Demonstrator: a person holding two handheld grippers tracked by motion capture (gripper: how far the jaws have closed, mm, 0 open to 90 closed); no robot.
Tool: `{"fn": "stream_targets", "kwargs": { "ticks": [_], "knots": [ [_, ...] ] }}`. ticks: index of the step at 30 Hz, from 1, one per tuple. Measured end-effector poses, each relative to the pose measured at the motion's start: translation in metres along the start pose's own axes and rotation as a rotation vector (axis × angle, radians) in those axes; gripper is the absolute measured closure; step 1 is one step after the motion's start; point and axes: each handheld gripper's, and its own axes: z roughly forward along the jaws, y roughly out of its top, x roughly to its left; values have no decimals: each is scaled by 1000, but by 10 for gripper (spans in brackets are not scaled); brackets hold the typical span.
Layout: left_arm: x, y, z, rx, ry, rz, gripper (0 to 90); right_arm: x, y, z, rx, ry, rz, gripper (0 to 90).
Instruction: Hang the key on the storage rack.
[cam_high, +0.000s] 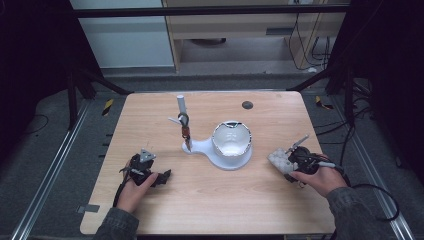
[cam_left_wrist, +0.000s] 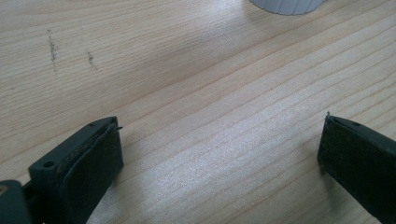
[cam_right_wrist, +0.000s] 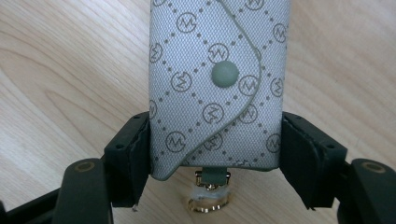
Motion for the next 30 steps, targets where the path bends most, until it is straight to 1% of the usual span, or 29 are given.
{"fn": "stream_targets", "kwargs": {
  "ticks": [2,4,8,16,23,28,30],
  "knots": [
    [0,0,0,0,0,0,0,3,4,-3,-6,-13,-29,308],
    [0,0,0,0,0,0,0,6,9,-6,-13,-19,-37,309],
    [0,0,0,-1,1,-2,0,10,18,-13,-21,-45,-86,309],
    [0,0,0,0,0,0,0,16,36,-31,-49,-59,-124,309],
    [0,0,0,1,0,0,0,16,52,-41,-60,-80,-151,309],
    [0,0,0,0,0,-1,0,17,61,-52,-70,-92,-179,309],
    [0,0,0,0,0,-1,0,17,64,-56,-76,-97,-183,309]
  ]
}}
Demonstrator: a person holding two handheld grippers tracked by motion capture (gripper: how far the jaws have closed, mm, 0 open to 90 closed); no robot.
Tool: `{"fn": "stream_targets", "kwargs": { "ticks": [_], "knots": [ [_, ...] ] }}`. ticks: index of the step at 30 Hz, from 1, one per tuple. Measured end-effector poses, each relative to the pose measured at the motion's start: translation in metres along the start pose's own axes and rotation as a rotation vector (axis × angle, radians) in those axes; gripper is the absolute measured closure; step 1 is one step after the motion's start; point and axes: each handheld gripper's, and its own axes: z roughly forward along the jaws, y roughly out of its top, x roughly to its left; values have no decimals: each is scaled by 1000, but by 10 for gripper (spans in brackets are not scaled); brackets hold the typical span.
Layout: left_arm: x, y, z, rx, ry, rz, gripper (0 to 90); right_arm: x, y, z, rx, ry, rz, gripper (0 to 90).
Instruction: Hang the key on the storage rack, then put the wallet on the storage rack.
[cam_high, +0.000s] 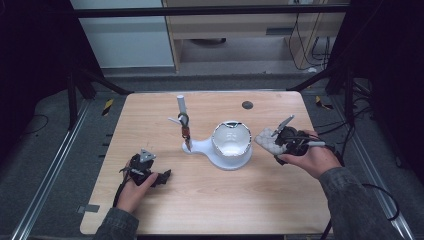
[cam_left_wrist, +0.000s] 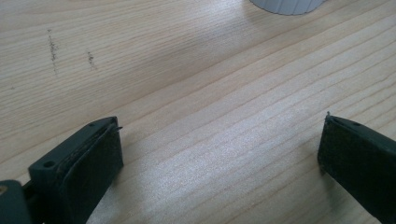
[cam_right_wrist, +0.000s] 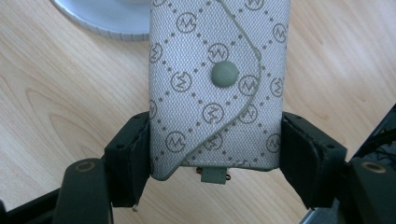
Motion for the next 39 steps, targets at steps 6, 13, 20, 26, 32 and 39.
{"fn": "stream_targets", "kwargs": {
  "ticks": [6,13,20,26,32,39],
  "knots": [
    [0,0,0,-2,0,-2,0,-1,7,-6,-5,-10,-17,309],
    [0,0,0,-3,1,-3,0,-1,14,-9,-9,-11,-34,309],
    [0,0,0,-5,1,-5,0,3,23,-14,-16,-20,-63,309],
    [0,0,0,-5,1,-3,0,6,30,-19,-24,-29,-91,309],
    [0,0,0,-3,1,-1,0,12,36,-22,-42,-44,-116,309],
    [0,0,0,-4,1,-3,0,22,40,-20,-47,-50,-149,309]
  ]
}}
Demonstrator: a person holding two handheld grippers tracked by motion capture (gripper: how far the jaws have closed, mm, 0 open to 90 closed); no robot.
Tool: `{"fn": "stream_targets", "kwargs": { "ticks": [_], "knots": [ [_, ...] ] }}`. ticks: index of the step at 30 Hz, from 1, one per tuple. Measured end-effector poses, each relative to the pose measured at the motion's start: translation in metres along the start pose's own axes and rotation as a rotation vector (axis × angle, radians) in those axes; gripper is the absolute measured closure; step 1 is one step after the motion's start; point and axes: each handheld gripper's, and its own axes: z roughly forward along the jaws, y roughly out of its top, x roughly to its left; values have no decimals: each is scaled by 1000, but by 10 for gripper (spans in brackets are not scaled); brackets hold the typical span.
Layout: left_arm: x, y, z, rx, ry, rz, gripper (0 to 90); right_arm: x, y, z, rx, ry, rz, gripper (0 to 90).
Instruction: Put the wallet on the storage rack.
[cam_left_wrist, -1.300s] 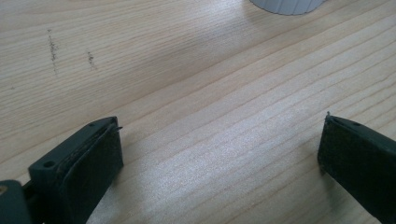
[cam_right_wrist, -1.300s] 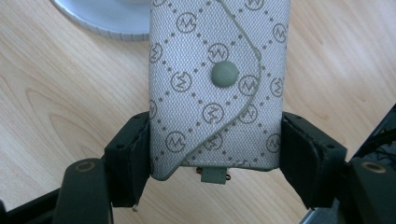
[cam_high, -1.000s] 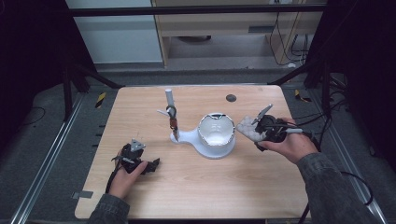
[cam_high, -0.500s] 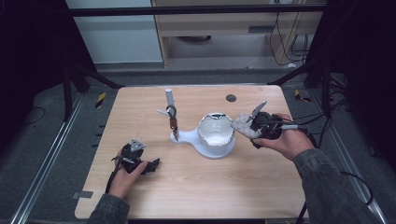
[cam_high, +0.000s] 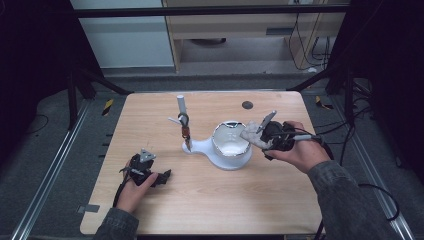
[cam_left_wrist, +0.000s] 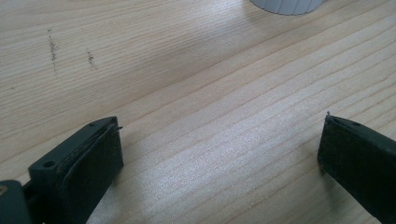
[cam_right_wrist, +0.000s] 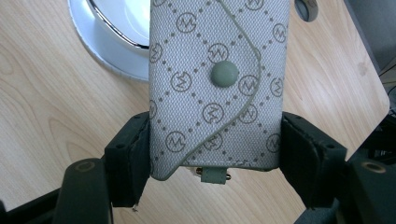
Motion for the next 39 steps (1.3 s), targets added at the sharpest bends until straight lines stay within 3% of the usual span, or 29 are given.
{"fn": "stream_targets", "kwargs": {
  "ticks": [15,39],
  "knots": [
    [0,0,0,3,1,2,0,14,16,11,9,-4,-71,309],
    [0,0,0,1,0,3,0,26,30,19,16,41,-114,309]
  ]
}}
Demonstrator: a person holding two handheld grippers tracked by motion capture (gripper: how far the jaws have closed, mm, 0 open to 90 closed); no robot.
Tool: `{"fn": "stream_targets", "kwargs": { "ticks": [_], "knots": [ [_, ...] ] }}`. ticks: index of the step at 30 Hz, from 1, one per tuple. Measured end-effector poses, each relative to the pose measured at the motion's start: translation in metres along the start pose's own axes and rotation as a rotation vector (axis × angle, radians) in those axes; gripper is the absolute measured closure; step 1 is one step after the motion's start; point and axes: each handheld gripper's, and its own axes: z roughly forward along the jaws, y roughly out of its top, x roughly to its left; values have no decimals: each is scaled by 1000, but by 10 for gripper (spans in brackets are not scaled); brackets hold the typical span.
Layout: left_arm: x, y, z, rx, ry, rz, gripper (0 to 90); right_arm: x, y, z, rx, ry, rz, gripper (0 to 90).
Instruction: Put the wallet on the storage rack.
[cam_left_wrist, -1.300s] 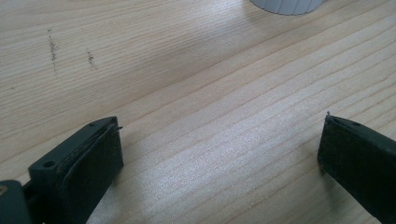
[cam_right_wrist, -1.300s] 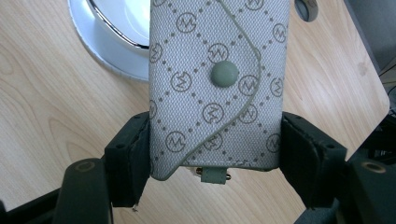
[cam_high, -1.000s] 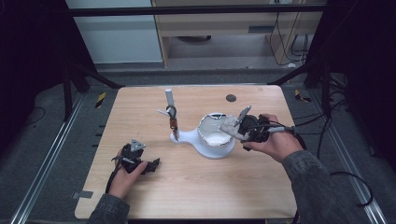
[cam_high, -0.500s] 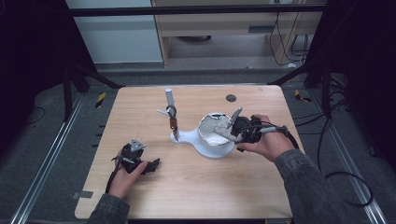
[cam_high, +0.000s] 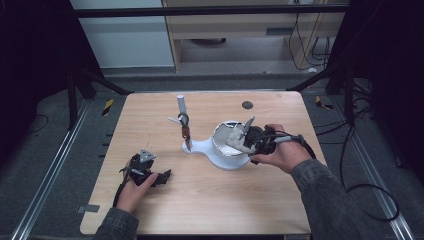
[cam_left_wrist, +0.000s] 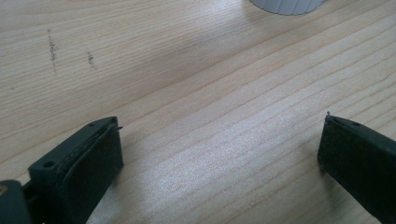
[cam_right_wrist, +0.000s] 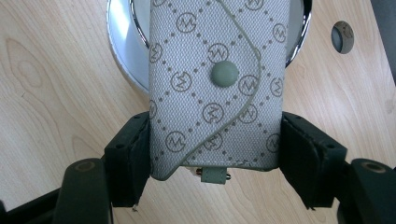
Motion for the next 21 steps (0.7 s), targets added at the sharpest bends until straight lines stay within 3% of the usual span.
{"fn": "stream_targets", "kwargs": {
  "ticks": [21],
  "knots": [
    [0,0,0,0,0,0,0,5,9,9,25,26,-27,309]
  ]
}}
